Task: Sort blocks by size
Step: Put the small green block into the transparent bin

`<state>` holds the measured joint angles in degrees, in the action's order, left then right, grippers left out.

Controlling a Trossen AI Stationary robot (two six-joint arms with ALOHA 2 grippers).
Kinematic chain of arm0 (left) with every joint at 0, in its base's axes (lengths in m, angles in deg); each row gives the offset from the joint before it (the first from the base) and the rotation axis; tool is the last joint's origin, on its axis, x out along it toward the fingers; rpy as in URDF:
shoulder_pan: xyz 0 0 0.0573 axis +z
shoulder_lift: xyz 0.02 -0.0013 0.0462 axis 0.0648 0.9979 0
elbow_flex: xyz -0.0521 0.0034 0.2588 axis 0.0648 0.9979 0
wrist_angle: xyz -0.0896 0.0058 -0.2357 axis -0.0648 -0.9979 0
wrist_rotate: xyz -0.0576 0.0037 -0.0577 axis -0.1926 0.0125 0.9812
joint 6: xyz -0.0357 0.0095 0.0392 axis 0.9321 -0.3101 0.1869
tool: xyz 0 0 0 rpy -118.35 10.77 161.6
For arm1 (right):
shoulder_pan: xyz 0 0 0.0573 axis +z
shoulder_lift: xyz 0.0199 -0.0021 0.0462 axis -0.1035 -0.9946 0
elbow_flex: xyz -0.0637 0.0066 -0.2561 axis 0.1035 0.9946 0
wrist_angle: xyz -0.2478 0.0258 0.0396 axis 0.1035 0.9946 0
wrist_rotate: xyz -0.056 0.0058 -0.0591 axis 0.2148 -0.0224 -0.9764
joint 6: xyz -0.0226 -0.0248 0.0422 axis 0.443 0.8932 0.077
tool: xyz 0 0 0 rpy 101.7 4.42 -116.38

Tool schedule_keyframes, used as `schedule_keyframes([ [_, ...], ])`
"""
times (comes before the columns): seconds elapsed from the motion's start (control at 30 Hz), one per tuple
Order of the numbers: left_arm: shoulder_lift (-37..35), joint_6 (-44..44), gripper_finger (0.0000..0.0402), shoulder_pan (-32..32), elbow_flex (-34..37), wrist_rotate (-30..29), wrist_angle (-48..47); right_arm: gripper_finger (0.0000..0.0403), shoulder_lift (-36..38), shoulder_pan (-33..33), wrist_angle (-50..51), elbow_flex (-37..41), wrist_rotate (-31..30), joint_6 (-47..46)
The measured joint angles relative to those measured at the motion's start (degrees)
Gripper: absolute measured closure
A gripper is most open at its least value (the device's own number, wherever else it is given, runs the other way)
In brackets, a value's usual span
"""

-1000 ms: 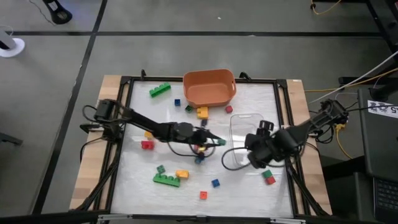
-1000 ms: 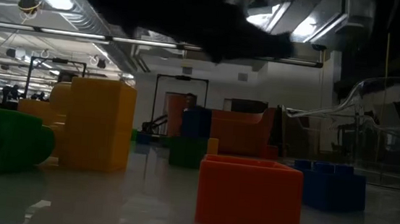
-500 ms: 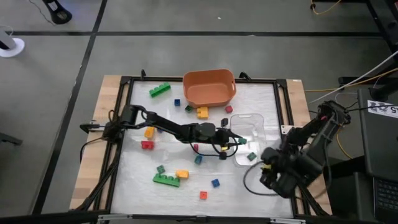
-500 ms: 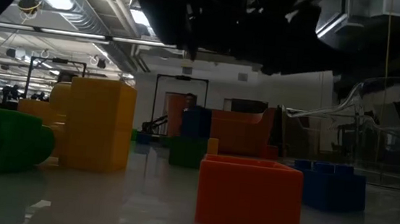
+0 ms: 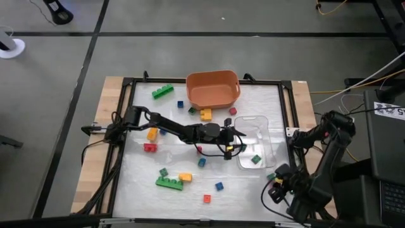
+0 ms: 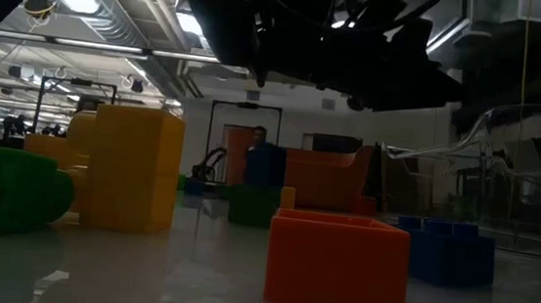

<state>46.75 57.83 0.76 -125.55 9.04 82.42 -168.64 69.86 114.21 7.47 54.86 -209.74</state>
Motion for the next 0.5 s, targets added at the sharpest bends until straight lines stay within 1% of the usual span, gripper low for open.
schedule_keyframes([
  [0.13,-0.1,0.8,0.0200,0.0,0.0,0.0,0.2,0.0164,-2.6,-0.2,-3.3,3.0,0.7,-1.6],
  [0.27,-0.1,0.7,0.0202,-0.2,0.0,0.1,0.0,0.0164,-4.8,-1.0,-4.8,5.0,3.4,-2.0],
  [0.33,-0.1,0.8,0.0203,-0.2,0.0,0.2,-0.2,0.0164,-5.6,-0.9,-4.9,5.3,2.9,-2.0],
  [0.43,-0.1,1.7,0.0203,-0.2,0.0,0.3,-0.2,0.0164,-6.4,-0.9,-5.2,5.3,0.4,-2.0],
  [0.5,-0.2,2.7,0.0203,-0.2,0.0,0.3,-0.2,0.0164,-6.9,-0.9,-5.2,5.3,0.4,-2.0],
])
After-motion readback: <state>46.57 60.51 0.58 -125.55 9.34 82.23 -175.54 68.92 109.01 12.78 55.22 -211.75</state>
